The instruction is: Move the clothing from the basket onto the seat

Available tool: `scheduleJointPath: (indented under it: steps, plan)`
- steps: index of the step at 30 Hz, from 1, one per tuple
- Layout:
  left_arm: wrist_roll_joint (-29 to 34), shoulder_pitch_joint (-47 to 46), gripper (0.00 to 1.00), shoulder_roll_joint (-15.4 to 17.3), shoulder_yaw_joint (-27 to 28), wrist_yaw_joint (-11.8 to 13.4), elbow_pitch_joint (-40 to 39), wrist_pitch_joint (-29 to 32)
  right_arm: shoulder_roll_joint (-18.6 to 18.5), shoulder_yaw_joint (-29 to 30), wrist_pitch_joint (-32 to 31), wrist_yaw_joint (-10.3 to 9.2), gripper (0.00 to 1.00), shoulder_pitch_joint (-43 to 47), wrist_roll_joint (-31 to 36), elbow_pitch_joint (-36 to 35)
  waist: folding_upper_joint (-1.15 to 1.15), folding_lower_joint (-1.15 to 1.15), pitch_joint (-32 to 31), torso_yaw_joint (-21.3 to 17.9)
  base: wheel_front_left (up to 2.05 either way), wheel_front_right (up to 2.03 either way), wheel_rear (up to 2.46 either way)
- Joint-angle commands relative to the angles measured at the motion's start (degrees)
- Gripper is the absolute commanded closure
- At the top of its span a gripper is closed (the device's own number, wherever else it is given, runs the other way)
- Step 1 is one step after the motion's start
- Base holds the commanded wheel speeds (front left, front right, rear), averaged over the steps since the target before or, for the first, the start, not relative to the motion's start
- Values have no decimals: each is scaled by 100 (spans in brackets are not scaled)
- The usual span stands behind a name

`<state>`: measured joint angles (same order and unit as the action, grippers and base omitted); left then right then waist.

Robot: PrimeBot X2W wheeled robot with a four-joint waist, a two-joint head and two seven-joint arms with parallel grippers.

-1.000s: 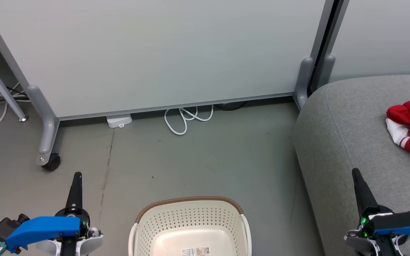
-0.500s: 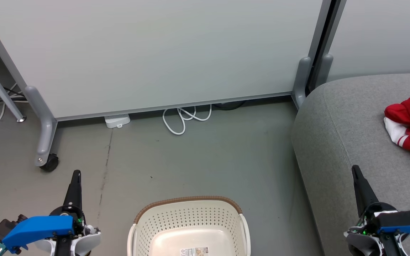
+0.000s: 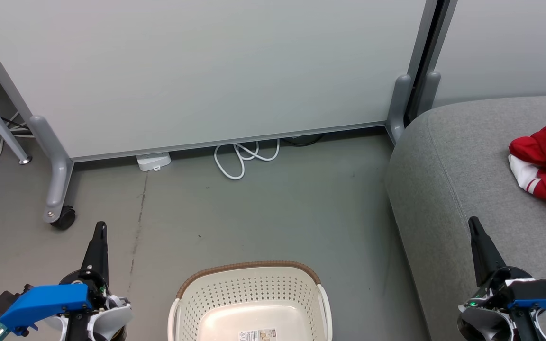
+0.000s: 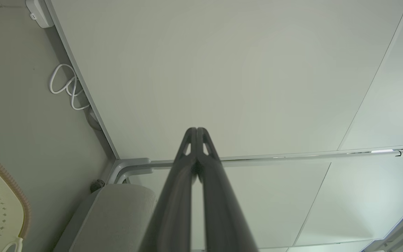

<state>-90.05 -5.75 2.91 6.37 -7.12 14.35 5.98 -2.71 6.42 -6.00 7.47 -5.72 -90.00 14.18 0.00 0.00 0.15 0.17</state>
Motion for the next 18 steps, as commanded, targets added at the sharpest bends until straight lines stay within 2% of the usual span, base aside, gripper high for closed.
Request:
scheduleJointPath:
  steps: [1, 5, 18]
  plan:
    - [-112, -73, 100, -5, 17, -62, -40, 42, -30, 15, -41, 4, 100, -79, -123, -22, 0, 0, 1, -5, 0, 0, 0]
    - [-269, -76, 100, -5, 31, -66, -46, 83, -30, 20, -78, 4, 100, -90, -276, -26, 0, 0, 3, -17, 0, 0, 0]
    - [-242, -75, 100, -5, 29, -60, -43, 78, -30, 18, -77, 4, 100, -88, -248, -24, 0, 0, 3, -17, 0, 0, 0]
